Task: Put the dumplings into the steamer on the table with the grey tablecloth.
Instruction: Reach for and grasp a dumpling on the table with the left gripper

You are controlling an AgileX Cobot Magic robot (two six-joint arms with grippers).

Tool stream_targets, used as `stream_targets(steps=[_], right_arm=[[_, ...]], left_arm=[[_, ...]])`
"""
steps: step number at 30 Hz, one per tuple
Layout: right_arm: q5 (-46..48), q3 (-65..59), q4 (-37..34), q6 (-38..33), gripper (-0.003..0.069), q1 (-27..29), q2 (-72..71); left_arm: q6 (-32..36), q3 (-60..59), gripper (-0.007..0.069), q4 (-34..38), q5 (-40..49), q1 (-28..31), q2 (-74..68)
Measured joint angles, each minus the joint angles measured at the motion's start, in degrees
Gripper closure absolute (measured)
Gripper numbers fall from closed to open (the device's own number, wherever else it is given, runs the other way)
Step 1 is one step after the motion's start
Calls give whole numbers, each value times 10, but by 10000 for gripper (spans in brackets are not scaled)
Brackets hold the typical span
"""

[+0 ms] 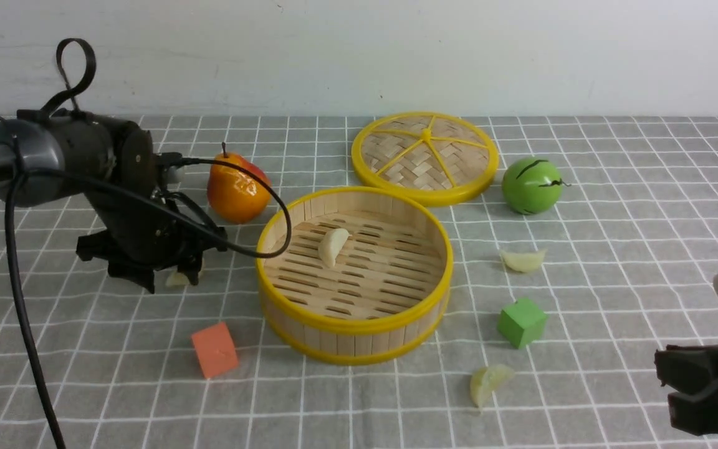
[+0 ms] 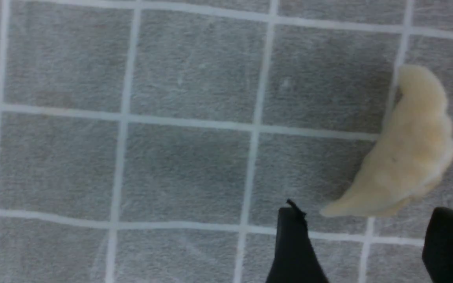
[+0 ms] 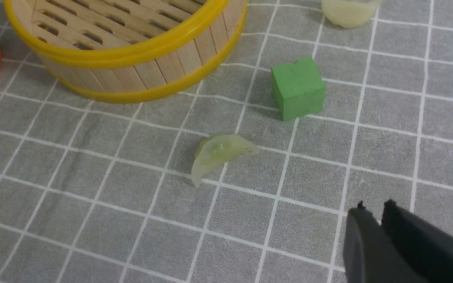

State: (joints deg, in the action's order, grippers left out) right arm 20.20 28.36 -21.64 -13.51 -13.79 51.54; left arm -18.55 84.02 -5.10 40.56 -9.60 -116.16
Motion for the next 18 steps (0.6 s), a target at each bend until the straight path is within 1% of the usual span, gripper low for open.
stream_targets(steps=[6,9,12,13,14,16,17,18], right_arm=[[-1,0,0,0,587,0,0],[-1,0,-2,0,585,0,0],[-1,0,-4,0,582,0,0],[-1,0,-5,0,582,0,0],[-1,0,-5,0,582,0,0],[-1,0,-6,0,579,0,0],[-1,0,-6,0,579,0,0],[-1,0,-8,0,577,0,0]], left_arm=[[7,6,202,-9,-36,-10,0],[7,8,204,-23,-49,-10,-6],[7,8,223,-44,-54,-10,-22],[7,8,256,-49,-54,-10,-30],[7,8,272,-49,-53,-10,-32],[7,9,351,-49,-54,-10,-33],[7,9,372,-49,-54,-10,-33],[7,9,442,-51,-54,-10,-33]])
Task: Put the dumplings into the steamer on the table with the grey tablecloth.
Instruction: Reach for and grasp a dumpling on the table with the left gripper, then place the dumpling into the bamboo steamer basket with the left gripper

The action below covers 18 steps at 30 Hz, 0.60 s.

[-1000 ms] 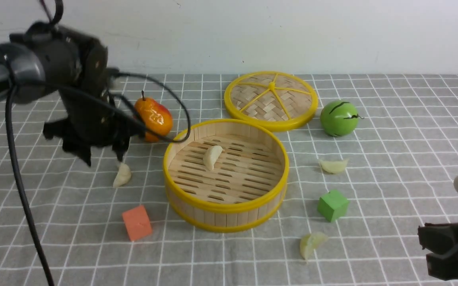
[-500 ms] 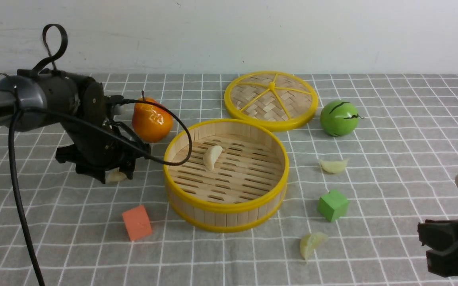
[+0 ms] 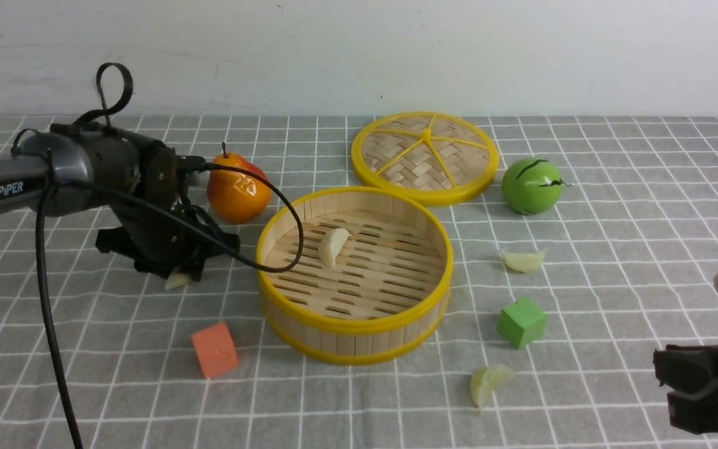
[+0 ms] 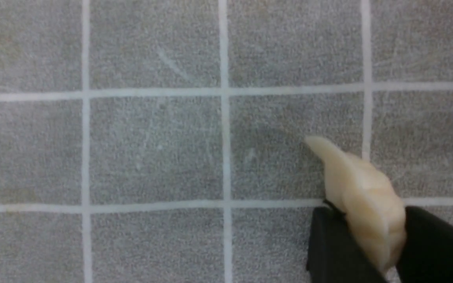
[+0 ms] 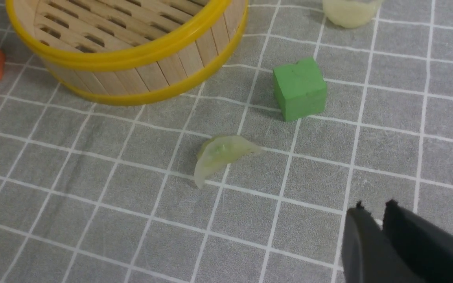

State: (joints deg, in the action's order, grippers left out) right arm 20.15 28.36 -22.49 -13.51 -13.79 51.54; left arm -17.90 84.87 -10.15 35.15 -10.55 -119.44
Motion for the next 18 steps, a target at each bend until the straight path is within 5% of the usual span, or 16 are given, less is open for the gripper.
stream_targets(steps=[11,18], right_arm=[[1,0,-1,0,565,0,0],[0,0,-1,0,559,0,0]], left_arm=[[0,49,435,42,61,-45,114],[15,53,435,129,54,-172,115]])
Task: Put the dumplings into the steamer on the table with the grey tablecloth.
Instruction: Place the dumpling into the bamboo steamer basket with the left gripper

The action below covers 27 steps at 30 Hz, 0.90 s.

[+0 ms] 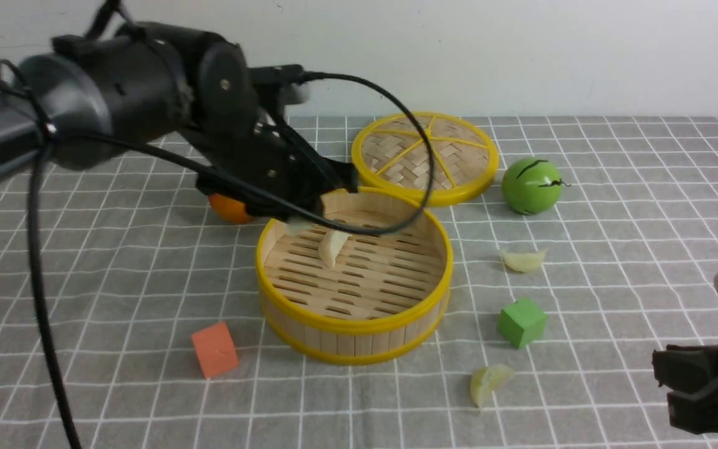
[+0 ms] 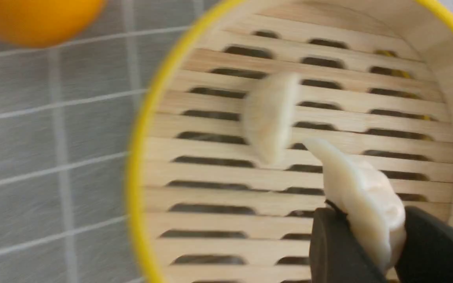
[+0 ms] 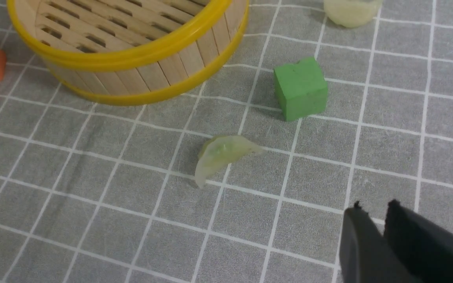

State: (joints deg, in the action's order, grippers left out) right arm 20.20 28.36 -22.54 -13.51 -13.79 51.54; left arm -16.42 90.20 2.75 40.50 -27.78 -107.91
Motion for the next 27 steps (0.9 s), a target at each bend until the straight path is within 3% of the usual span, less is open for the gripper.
stream_targets(steps=[5,15,24,27], right_arm=[[-2,0,0,0,553,0,0],[-1,0,1,0,544,0,0],[23,4,-12,13,522,0,0],[64,27,-19,18,476,0,0]], left_arm=[[1,0,435,-1,-97,-40,-50],[-1,0,434,-15,-198,-40,-132],[-2,0,194,-19,-197,-40,-115],[-2,0,162,-28,-173,-40,-62]])
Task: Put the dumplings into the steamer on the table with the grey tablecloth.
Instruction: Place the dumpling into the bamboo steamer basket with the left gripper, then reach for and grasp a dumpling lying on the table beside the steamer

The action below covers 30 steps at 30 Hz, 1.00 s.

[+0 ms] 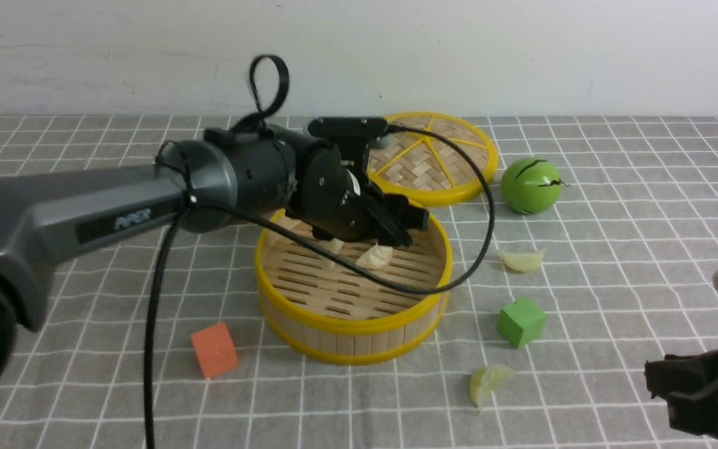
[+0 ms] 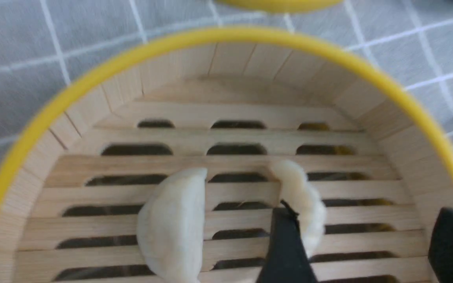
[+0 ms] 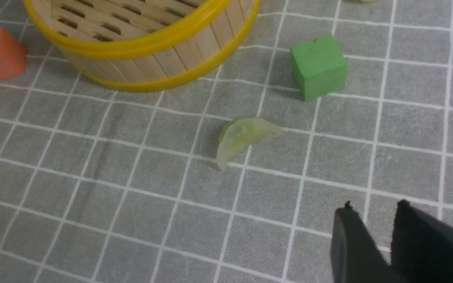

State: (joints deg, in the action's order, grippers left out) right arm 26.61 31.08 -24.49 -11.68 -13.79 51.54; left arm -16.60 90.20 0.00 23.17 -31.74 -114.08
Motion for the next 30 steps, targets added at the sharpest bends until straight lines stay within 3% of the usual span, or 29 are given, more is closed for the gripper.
stream_targets(steps=[4,8,11,13,14,16,18,24,30], right_arm=[[29,30,-7,1,410,0,9],[41,71,-37,4,321,0,71],[39,114,-48,4,281,0,159],[42,157,-31,0,273,0,223],[44,169,-26,-2,272,0,229],[70,259,20,-17,268,0,317],[92,329,64,-41,268,0,380],[172,545,196,-76,268,0,570],[278,692,219,-97,268,0,714]], left_arm=[[0,0,181,-33,48,0,82],[0,0,293,-94,186,0,194],[0,-9,419,-124,288,0,259],[0,-33,496,-128,310,0,296],[0,-36,496,-128,312,0,296],[0,-93,593,-126,313,0,351],[0,-140,639,-119,314,0,385],[0,-289,638,-107,321,0,476],[0,-373,638,-128,369,0,552]])
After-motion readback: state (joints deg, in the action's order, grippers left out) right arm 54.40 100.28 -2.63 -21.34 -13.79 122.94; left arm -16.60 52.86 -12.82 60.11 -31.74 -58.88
